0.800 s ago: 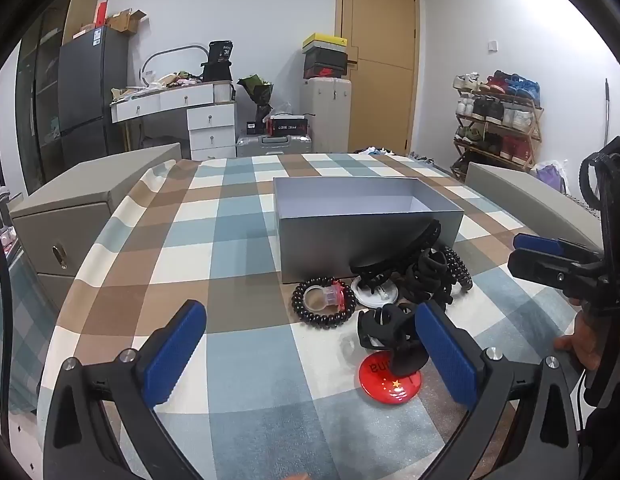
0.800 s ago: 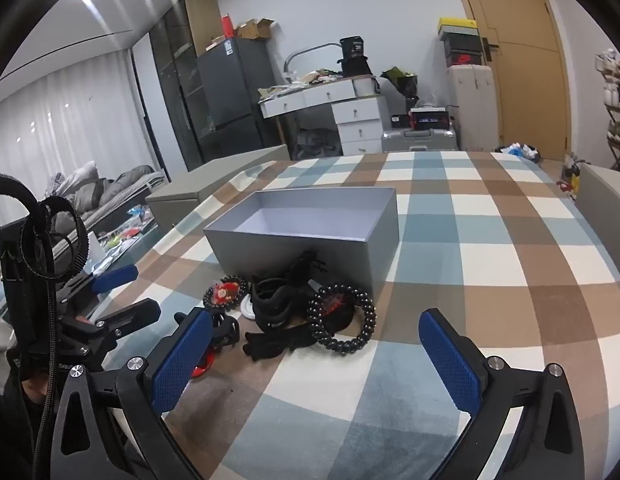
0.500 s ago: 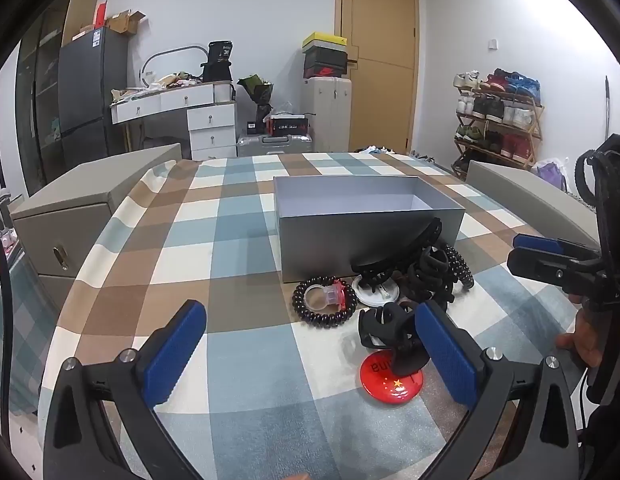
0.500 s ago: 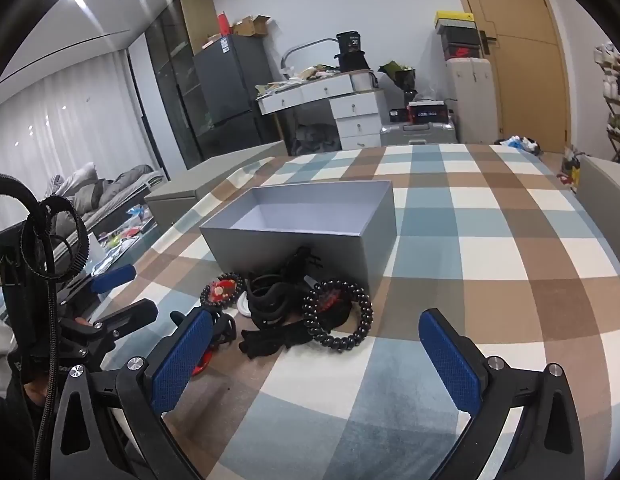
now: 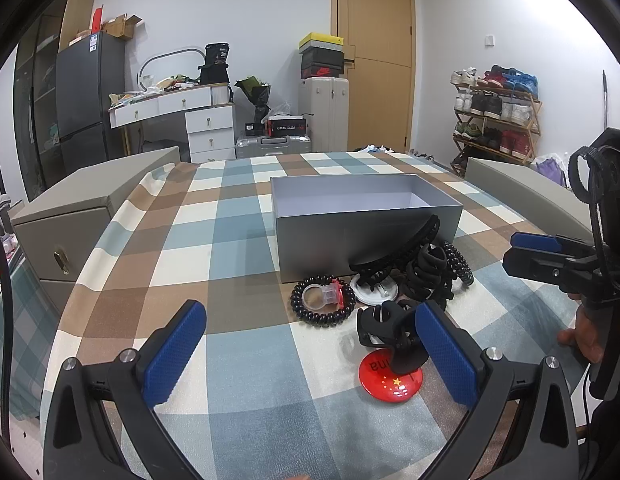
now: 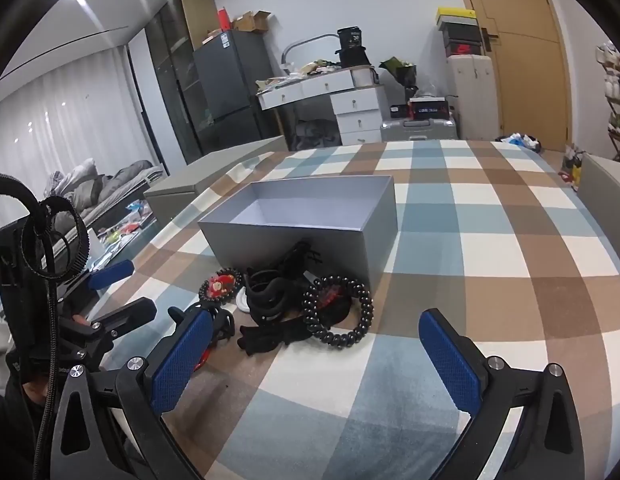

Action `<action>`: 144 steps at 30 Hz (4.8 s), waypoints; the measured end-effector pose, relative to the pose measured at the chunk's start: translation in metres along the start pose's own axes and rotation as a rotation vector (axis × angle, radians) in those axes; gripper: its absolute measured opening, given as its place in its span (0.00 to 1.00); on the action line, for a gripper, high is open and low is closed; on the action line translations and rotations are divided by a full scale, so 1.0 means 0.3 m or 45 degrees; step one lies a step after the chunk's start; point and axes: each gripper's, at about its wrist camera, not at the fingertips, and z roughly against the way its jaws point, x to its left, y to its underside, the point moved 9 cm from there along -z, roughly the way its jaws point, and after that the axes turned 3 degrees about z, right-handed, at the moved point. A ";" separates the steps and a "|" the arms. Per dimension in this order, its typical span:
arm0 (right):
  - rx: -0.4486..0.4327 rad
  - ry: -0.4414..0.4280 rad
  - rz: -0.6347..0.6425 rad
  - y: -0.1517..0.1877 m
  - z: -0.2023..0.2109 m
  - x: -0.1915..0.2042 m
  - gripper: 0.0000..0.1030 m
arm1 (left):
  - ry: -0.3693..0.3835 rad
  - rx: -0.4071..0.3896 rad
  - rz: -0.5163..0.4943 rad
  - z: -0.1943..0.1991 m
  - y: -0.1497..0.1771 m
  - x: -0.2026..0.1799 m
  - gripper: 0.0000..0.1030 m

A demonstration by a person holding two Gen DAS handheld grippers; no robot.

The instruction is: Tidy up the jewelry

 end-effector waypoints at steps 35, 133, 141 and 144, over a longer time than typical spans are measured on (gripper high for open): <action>0.013 0.008 0.000 0.011 -0.004 -0.005 1.00 | -0.005 0.000 -0.008 0.001 -0.003 -0.001 0.99; -0.132 -0.208 -0.103 -0.272 0.042 0.052 0.09 | 0.176 -0.054 0.069 -0.052 -0.227 -0.090 0.39; -0.160 -0.215 -0.130 -0.393 -0.001 0.048 0.09 | 0.126 -0.099 0.127 -0.103 -0.305 -0.021 0.39; -0.128 -0.223 -0.136 -0.401 -0.025 0.040 0.09 | 0.115 -0.102 0.150 -0.115 -0.308 -0.001 0.39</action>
